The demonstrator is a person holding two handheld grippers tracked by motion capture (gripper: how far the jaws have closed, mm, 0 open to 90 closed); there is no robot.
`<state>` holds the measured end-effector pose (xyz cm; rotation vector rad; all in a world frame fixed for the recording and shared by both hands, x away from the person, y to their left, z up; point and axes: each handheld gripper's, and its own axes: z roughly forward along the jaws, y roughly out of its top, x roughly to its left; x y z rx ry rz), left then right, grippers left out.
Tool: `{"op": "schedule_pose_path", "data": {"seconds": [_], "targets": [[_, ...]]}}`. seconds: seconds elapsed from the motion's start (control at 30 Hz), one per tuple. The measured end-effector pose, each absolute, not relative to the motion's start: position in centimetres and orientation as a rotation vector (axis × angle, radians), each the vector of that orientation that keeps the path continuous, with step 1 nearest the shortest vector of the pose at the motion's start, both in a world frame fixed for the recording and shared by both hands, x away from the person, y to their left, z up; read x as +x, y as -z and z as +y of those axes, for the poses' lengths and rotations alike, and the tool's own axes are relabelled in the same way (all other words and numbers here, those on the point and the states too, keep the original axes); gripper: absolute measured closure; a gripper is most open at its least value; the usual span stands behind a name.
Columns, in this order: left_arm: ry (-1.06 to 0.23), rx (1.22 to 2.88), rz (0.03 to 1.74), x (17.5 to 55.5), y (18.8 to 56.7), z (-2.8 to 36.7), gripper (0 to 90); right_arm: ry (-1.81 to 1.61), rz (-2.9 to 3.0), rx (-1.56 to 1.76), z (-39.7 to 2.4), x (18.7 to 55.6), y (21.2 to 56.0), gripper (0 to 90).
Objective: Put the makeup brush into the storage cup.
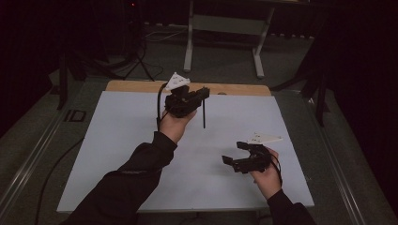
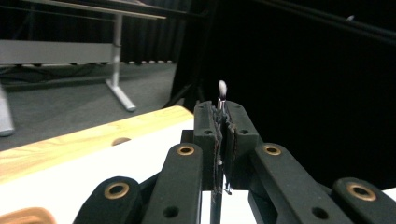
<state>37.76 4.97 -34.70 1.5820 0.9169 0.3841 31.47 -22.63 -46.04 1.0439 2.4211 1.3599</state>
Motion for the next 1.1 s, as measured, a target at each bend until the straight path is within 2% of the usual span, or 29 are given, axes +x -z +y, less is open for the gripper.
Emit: {"op": "schedule_pose_path", "data": {"seconds": [0.23, 1.1], "targets": [[-0.477, 1.616, 0.902, 38.3, 34.4, 5.9, 85.0, -1.346, 2.42, 1.035, -22.6, 31.4, 46.1, 12.3], [-0.699, 1.501, 0.989, 42.9, 32.8, 9.3, 84.8, -1.338, 2.429, 1.019, -22.6, 31.2, 46.1, 12.3]]}}
